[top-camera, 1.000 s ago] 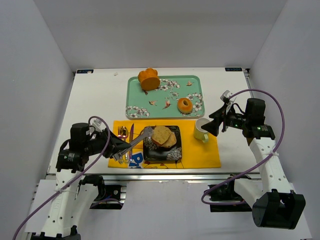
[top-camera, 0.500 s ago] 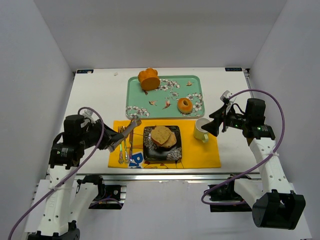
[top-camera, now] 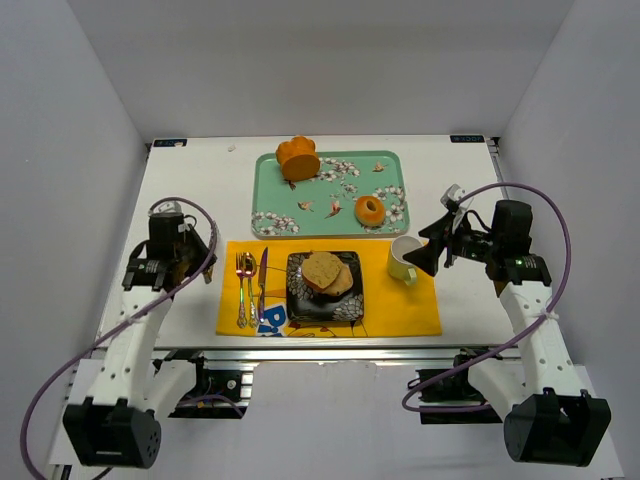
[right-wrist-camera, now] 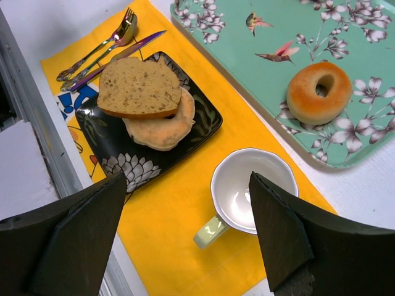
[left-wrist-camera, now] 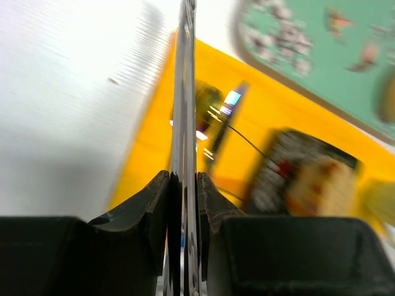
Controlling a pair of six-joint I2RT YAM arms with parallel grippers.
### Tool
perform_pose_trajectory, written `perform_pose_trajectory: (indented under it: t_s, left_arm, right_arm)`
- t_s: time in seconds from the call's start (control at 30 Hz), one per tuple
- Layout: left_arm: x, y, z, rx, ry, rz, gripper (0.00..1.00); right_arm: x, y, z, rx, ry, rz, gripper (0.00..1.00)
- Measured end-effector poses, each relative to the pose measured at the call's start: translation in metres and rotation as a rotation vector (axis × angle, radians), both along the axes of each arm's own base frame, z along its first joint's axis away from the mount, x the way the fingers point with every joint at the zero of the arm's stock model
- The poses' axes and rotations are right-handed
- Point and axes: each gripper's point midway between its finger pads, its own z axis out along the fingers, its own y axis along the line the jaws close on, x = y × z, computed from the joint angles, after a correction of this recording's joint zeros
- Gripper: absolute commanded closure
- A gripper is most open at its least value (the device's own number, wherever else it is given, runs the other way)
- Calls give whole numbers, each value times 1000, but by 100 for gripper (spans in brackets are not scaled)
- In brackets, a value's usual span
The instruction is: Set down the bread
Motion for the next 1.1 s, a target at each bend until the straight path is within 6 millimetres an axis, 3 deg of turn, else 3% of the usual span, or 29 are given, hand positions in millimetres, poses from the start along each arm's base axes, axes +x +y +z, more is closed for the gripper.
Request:
perform_pose_trajectory:
  t_s: [0.17,0.3,0.4,0.53,0.73,0.87,1.0,1.1]
  left_arm:
    - [25,46,-58,130,25,38,77]
    - [42,92,-79,165,-34,82,77]
    - [55,112,-93,180,-45,51,77]
    - [64,115,-123,171,26,-60,74]
    - [60,113,-155,156,105,-136,47]
    - [63,114,-153,168,96,-143,28]
    - [62,120,-150,191,101,-117,18]
    - [65,127,-135,211,72,-63,14]
  right_arm:
    - [-2,0,2,-11,-28,8,15]
    - [-6,0,4,-10,-47,16,15]
    - [-10,1,0,-9,-43,19,15]
    - [-13,0,-2,-12,-38,20,15]
    - [-13,0,-1,-18,-48,16,14]
    - [-12,-1,-2,-23,-49,12,14]
    - [-12,-1,-3,-25,-46,11,11]
    - [-8,-4,-6,-33,-26,-16,11]
